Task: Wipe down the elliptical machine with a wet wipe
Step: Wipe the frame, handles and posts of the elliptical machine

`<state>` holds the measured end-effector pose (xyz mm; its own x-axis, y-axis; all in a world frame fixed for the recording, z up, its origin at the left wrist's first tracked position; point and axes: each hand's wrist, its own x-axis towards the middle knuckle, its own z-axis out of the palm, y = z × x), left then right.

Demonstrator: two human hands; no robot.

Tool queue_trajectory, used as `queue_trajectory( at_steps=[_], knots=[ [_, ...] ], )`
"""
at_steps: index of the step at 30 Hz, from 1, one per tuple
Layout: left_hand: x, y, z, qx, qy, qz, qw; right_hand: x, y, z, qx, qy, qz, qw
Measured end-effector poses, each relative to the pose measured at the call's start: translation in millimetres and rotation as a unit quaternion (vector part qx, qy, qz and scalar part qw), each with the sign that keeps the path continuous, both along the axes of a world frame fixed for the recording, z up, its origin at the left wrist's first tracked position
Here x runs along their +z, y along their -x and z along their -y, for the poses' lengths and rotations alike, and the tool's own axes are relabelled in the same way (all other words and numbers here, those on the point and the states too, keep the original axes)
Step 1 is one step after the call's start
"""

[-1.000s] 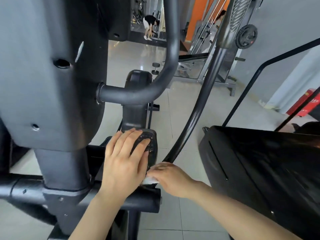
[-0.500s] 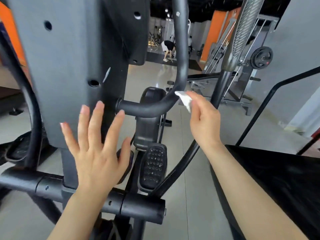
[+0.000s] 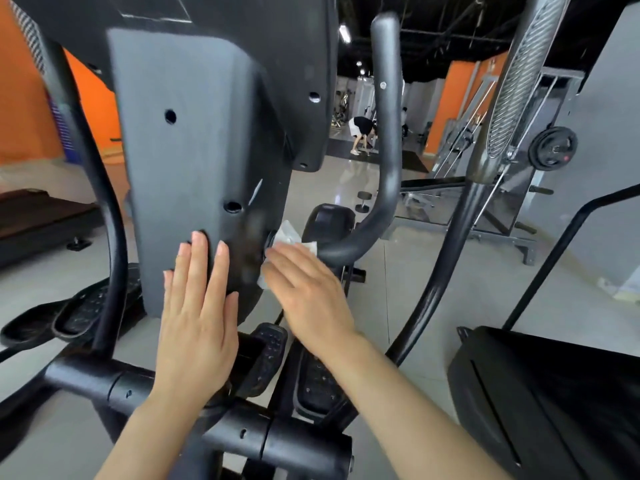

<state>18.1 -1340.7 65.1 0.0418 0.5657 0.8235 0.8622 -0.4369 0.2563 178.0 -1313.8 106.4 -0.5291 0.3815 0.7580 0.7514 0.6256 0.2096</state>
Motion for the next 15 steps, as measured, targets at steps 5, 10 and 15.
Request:
queue_trajectory(
  at_steps=[5, 10, 15],
  knots=[
    [-2.9, 4.0, 4.8, -0.004, 0.029, -0.002, 1.0, 21.2, -70.0, -11.5, 0.001, -0.052, 0.234, 0.971],
    [-3.2, 3.4, 8.8, -0.015, 0.046, 0.008, 0.999, 46.4, -109.0, -3.3, 0.01, -0.045, 0.314, 0.948],
    [-2.0, 2.1, 12.8, -0.021, 0.066, 0.018, 0.997, 56.4, -142.8, -0.9, -0.09, 0.037, 0.069, 0.993]
  ],
)
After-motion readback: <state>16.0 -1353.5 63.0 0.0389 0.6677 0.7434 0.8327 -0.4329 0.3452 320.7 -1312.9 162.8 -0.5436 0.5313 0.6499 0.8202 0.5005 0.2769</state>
